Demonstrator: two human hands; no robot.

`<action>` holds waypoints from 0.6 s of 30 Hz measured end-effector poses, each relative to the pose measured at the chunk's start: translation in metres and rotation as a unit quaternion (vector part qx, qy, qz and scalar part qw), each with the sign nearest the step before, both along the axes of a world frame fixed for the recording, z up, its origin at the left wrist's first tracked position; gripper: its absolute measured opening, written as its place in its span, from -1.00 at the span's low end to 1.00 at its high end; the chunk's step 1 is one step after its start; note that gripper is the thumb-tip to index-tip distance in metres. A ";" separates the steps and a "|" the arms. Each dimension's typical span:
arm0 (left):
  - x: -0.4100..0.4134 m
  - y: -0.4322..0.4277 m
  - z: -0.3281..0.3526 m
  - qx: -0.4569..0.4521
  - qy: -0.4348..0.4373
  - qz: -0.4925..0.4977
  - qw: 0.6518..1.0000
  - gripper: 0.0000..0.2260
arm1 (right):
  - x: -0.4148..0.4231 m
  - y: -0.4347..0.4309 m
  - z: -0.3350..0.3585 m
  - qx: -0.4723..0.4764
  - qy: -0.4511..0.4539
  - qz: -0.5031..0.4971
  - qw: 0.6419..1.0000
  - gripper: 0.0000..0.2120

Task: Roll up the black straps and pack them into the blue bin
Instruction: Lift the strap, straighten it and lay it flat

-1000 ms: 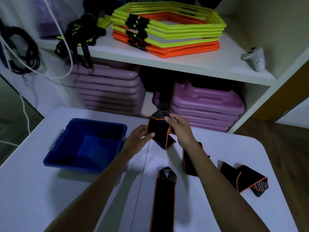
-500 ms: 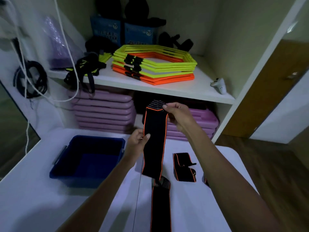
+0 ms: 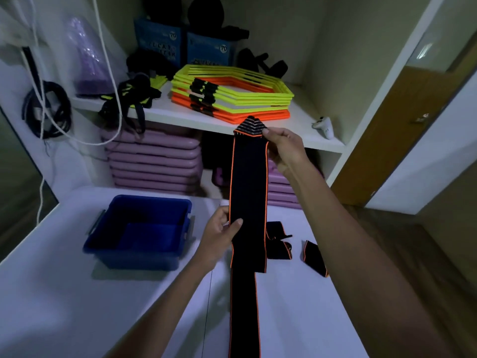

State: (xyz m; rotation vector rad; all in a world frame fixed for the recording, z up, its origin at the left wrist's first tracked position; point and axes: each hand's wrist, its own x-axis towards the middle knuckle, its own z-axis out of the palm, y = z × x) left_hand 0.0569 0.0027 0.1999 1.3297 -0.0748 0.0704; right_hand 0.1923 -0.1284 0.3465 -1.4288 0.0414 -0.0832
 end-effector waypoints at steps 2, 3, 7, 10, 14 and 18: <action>-0.015 -0.004 -0.010 0.000 0.015 -0.002 1.000 -0.83 | 0.001 -0.008 -0.016 0.002 0.015 -0.020 1.000 -0.86; -0.023 -0.006 -0.016 0.000 0.026 0.001 1.000 -0.81 | 0.002 -0.012 -0.029 0.002 0.026 -0.026 0.999 -0.84; -0.056 -0.016 -0.047 -0.011 0.093 0.036 0.995 -0.72 | 0.000 -0.031 -0.099 0.008 0.095 -0.022 0.995 -0.86; -0.079 -0.023 -0.077 -0.006 0.146 0.047 0.988 -0.71 | -0.010 -0.042 -0.157 -0.003 0.152 -0.009 0.988 -0.88; -0.103 -0.030 -0.113 0.011 0.233 0.035 0.972 -0.72 | -0.029 -0.049 -0.225 0.012 0.225 -0.002 0.974 -0.86; -0.117 -0.033 -0.147 0.005 0.330 0.005 0.944 -0.68 | -0.049 -0.058 -0.282 -0.038 0.288 0.014 0.957 -0.90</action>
